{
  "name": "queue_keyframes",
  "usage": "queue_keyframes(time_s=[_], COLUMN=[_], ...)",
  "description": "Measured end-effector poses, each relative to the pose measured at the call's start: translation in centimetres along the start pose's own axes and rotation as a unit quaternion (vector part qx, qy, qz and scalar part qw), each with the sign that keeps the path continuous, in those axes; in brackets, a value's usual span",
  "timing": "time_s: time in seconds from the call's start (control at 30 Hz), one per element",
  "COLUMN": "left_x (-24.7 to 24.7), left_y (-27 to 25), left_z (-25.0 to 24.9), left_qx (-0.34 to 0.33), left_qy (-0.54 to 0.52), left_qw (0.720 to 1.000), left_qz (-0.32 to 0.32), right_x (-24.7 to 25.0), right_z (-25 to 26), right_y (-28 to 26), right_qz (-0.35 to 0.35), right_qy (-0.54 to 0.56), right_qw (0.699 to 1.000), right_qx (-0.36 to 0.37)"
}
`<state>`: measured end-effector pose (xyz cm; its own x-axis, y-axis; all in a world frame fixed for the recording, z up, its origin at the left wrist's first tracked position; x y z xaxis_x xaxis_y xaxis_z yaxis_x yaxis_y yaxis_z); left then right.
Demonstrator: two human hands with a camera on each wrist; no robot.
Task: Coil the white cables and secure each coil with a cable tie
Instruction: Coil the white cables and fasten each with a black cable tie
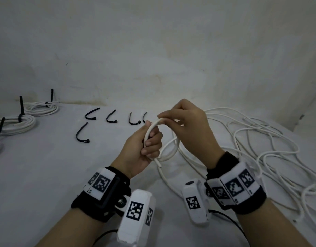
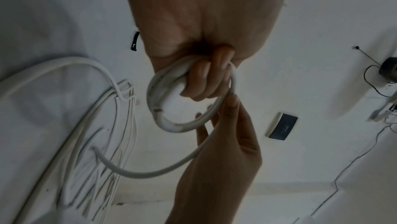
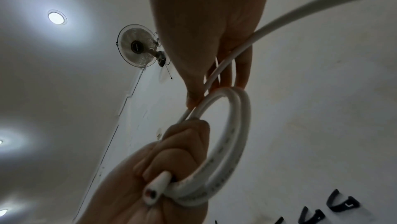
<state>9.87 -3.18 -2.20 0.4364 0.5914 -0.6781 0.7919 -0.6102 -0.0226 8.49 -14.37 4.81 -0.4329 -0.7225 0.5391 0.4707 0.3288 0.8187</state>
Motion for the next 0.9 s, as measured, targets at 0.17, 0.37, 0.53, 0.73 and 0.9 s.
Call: queue_keyframes(time_s=[0.17, 0.37, 0.53, 0.73, 0.9], left_x=[0.0, 0.5, 0.7, 1.6, 1.9], left_y=[-0.2, 0.0, -0.3, -0.8, -0.8], left_z=[-0.8, -1.2, -1.2, -2.2, -2.1], left_qx=[-0.031, -0.061, -0.069, -0.107, -0.132], left_qy=[-0.031, 0.031, 0.15, 0.262, 0.267], left_qw=[0.999, 0.995, 0.981, 0.945, 0.93], left_qz=[-0.013, -0.067, -0.101, -0.166, -0.214], right_x=[-1.1, -2.5, -1.9, -2.1, -2.1], right_z=[-1.4, -1.9, -1.8, -1.5, -1.1], right_y=[-0.6, -1.8, -2.0, -2.4, -2.6], right_qz=[0.0, 0.046, 0.037, 0.059, 0.071], right_qy=[0.173, 0.176, 0.125, 0.086, 0.08], right_qw=[0.975, 0.973, 0.984, 0.991, 0.991], right_qx=[-0.14, -0.14, -0.118, -0.08, -0.084])
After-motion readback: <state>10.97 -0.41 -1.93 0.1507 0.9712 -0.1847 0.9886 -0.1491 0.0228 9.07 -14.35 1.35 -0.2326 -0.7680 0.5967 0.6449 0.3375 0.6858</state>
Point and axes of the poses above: each hand's wrist, its own y-axis towards the middle knuckle, its own x-axis out of the back of the hand, z = x × y, the point moved 5 cm from there along y, towards the middle knuckle, and after that the axes turned 11 degrees about x, right-handed, at the moved point
